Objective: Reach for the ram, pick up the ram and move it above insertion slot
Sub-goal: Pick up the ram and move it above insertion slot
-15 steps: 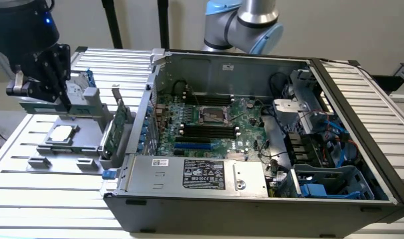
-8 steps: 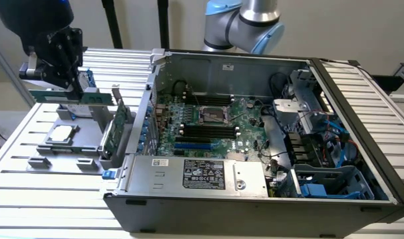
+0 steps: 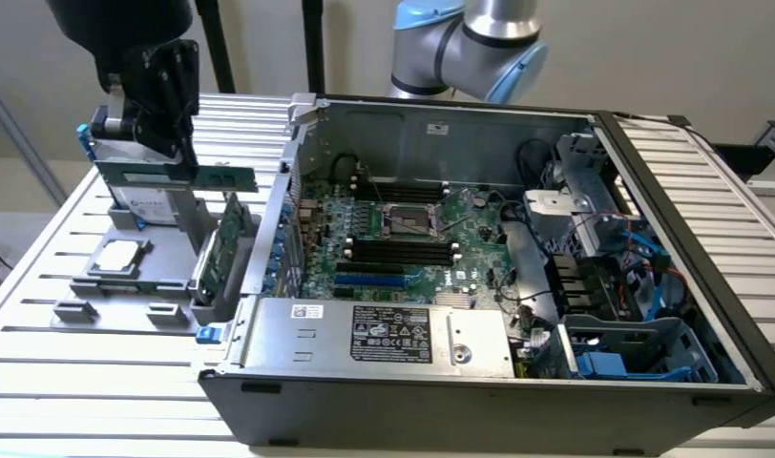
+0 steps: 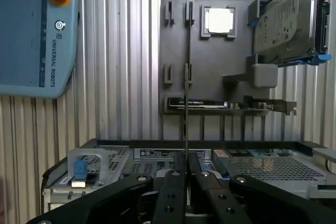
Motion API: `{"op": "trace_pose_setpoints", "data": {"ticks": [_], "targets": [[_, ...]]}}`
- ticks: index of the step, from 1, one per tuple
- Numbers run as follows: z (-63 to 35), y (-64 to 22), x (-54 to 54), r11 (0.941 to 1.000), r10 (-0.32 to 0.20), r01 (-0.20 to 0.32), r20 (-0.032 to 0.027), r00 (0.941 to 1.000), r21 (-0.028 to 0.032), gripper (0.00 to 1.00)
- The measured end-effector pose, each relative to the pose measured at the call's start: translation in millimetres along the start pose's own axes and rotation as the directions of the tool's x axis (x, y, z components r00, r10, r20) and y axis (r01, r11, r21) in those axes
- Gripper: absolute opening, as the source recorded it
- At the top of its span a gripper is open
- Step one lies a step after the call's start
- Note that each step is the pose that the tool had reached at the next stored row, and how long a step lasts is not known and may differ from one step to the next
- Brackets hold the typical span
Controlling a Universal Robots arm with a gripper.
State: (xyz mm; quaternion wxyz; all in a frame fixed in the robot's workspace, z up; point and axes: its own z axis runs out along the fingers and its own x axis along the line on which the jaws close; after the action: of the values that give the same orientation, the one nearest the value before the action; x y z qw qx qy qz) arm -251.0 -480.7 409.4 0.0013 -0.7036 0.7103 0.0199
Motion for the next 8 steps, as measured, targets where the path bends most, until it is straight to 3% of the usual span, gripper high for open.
{"op": "trace_pose_setpoints", "data": {"ticks": [8], "targets": [[-4.5,-36.3,-0.5,1.0000,0.000,0.000,0.0083,1.0000,-0.0012,0.13]]}}
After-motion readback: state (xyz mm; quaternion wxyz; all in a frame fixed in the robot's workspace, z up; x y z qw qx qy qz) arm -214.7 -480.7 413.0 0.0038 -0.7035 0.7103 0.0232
